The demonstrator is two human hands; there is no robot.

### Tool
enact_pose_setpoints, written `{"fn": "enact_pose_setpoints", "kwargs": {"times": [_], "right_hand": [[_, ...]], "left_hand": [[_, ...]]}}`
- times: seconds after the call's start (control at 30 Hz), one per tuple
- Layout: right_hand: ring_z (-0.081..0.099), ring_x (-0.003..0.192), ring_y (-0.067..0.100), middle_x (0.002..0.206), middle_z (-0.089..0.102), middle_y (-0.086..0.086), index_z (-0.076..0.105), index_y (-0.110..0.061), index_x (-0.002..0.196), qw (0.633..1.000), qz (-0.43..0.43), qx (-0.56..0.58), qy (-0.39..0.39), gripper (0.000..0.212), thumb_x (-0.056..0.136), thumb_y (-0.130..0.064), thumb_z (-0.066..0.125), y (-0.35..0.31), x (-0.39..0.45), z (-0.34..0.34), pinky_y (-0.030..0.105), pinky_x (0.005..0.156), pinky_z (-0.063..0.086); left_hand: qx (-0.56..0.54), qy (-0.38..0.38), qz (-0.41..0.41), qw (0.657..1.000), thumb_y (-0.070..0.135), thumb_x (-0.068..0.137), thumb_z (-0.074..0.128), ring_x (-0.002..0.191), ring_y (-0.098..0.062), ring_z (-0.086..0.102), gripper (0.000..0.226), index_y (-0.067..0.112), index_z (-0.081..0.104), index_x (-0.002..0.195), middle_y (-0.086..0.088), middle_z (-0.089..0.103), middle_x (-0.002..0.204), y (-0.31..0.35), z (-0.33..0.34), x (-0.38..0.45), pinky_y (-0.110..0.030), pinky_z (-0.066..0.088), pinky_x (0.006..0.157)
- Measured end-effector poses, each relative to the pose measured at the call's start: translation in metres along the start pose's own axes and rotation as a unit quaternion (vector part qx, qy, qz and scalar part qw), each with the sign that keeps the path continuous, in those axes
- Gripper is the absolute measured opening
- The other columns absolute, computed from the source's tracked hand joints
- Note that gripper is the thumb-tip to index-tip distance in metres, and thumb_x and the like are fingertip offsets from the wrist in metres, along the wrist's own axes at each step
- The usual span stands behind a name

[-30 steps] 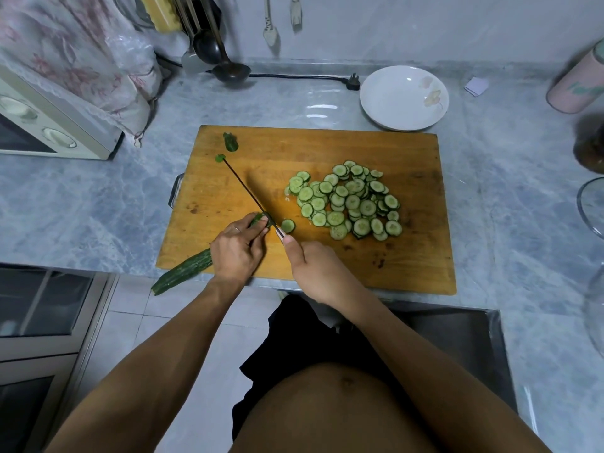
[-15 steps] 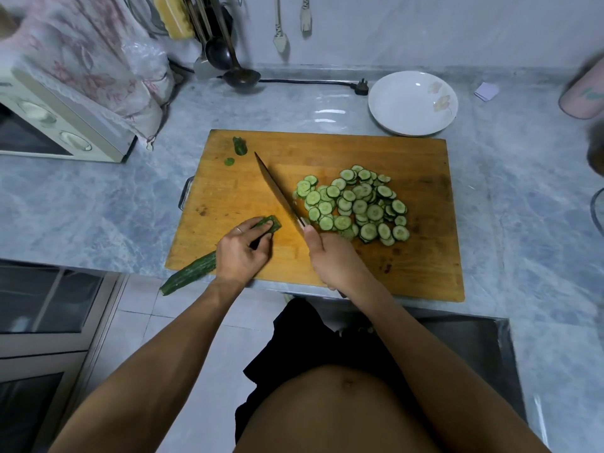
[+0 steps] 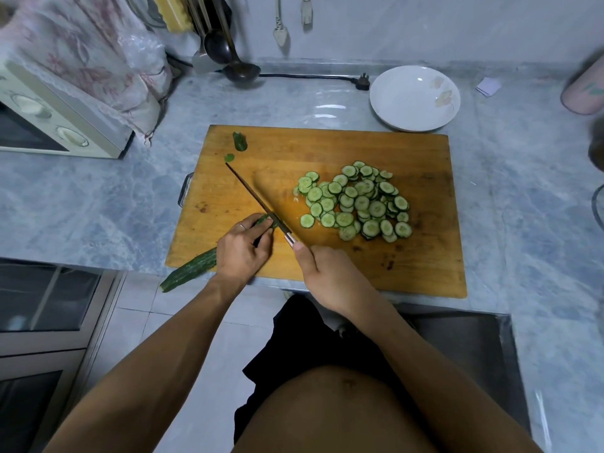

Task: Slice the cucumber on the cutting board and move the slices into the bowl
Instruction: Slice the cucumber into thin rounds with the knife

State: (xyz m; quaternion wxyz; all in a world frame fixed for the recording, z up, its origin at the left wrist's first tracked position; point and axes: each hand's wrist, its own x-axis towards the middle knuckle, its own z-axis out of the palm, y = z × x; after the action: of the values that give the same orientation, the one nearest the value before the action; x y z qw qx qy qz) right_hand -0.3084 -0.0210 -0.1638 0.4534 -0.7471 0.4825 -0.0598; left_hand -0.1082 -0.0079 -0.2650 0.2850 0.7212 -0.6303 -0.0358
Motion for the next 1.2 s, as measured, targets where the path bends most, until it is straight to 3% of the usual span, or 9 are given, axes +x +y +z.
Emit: {"fn": "enact_pose_setpoints", "kwargs": {"times": [0.2,0.53,0.67,0.73,0.83,0.97,1.2], "right_hand": [[0.045,0.073,0.026,0.064,0.042,0.0,0.038,-0.018,0.062,1.0,-0.002,0.003,0.0,0.054,0.106,-0.046,0.023,-0.002,0.001,0.004,0.032,0.065,0.028],[0.051,0.078,0.028,0.066,0.049,0.004,0.045,-0.016,0.062,0.999,0.036,0.033,-0.003,0.058,0.105,-0.049,0.023,-0.005,0.023,0.011,0.032,0.067,0.031],[0.056,0.098,0.035,0.082,0.057,0.012,0.049,-0.012,0.076,0.999,0.045,0.021,0.002,0.054,0.105,-0.049,0.021,-0.003,0.034,0.024,0.033,0.071,0.033],[0.057,0.099,0.037,0.092,0.063,0.018,0.05,-0.013,0.08,0.999,0.045,0.02,0.012,0.054,0.104,-0.051,0.02,-0.002,0.035,0.028,0.033,0.072,0.035],[0.061,0.088,0.034,0.077,0.059,0.009,0.052,-0.011,0.076,0.998,0.052,0.03,0.017,0.058,0.105,-0.049,0.02,-0.002,0.035,0.017,0.033,0.066,0.036],[0.051,0.05,0.027,0.054,0.046,0.007,0.046,-0.012,0.062,0.996,0.059,0.061,0.024,0.063,0.105,-0.05,0.02,0.003,0.031,-0.001,0.04,0.055,0.049],[0.044,0.053,0.025,0.063,0.045,0.013,0.046,-0.009,0.068,0.996,0.046,0.071,0.007,0.06,0.105,-0.05,0.023,0.015,0.018,-0.015,0.033,0.055,0.036]], "left_hand": [[0.005,-0.017,-0.01,1.0,0.039,0.091,0.047,0.098,-0.026,0.068,0.037,0.022,0.077,0.105,0.001,0.068,0.123,-0.007,0.005,0.0,-0.031,0.053,0.067],[0.0,-0.019,0.002,1.0,0.034,0.087,0.048,0.101,-0.03,0.068,0.039,0.016,0.076,0.106,-0.01,0.068,0.121,-0.005,0.004,-0.001,-0.038,0.057,0.073],[-0.014,-0.015,-0.013,1.0,0.034,0.086,0.049,0.1,-0.03,0.068,0.037,0.017,0.077,0.104,-0.01,0.069,0.119,-0.003,0.004,-0.002,-0.038,0.058,0.073],[-0.022,-0.011,-0.02,1.0,0.034,0.086,0.05,0.099,-0.029,0.069,0.037,0.017,0.078,0.104,-0.009,0.07,0.118,-0.001,0.003,-0.002,-0.037,0.057,0.074],[-0.044,-0.003,-0.041,0.998,0.03,0.086,0.059,0.099,-0.026,0.069,0.029,0.019,0.077,0.105,-0.006,0.071,0.117,0.001,0.003,-0.002,-0.036,0.059,0.077],[-0.06,-0.003,-0.051,0.997,0.023,0.084,0.067,0.102,-0.025,0.069,0.025,0.02,0.077,0.106,-0.006,0.071,0.117,0.001,0.004,-0.005,-0.038,0.059,0.08],[-0.084,-0.009,-0.074,0.994,0.026,0.082,0.069,0.099,-0.019,0.07,0.026,0.02,0.077,0.106,-0.004,0.071,0.116,-0.002,0.002,0.0,-0.034,0.058,0.083]]}}
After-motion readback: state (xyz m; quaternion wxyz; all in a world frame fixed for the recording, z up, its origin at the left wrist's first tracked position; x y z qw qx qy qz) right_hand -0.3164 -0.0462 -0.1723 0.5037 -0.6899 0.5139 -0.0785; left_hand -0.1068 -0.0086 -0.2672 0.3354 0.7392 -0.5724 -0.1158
